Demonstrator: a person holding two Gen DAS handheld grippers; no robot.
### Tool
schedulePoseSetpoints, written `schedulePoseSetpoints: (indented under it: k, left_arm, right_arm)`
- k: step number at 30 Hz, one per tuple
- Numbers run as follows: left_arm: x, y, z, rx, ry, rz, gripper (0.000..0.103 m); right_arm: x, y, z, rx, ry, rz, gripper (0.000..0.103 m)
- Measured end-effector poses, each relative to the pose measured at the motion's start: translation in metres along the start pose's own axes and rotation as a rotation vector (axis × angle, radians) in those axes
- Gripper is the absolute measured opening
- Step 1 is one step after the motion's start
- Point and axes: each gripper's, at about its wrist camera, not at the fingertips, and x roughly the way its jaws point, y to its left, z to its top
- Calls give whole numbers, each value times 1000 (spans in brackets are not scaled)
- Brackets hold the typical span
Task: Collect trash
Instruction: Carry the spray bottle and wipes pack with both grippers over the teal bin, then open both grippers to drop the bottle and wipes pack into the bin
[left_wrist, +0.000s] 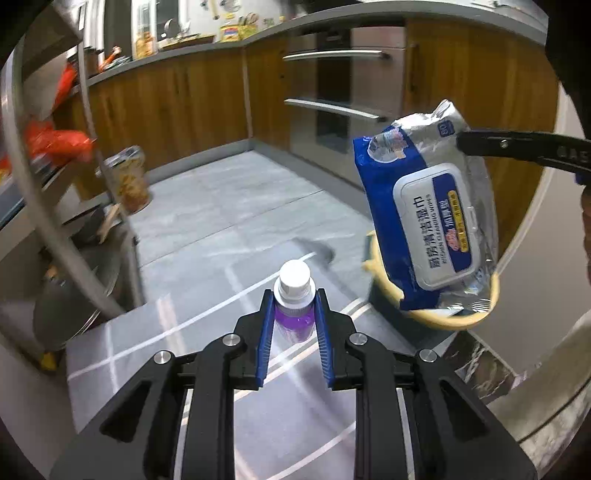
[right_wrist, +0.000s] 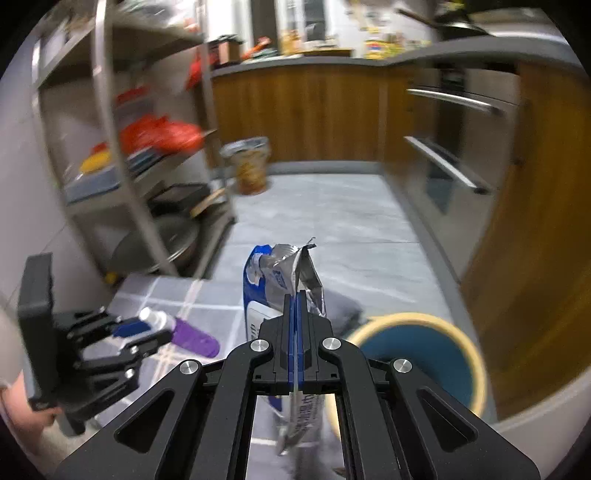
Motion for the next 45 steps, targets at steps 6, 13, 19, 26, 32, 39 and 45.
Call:
schedulePoseSetpoints:
  k: [6,13,19,26,32,39,45]
  left_arm:
    - [17,-57,26,55,-39,-93,21]
    - [59,-129,39,130,-9,-183,21]
    - [102,-166,36,186,49,-212,22]
    - [139,-170,23,197,130,-217,22]
    - [134,-164,30,169,116,-209,29]
    - [80,-146,33,124,87,-193,30]
    - [20,-143,33,116,37,-159,53]
  right_arm:
    - [-8,-64,-18,80,-10,-115,2]
    - [6,-105,-39,86,34,-198,2]
    - [35,-132,-49,149,111,-207,2]
    - [57,-146,-57,217,189,-180,7]
    - [48,-142,-53,207,165,-192,22]
    - [5,-128,-62,285,115,-160,22]
    - [-60,-92,-82,265,-2,-143,46]
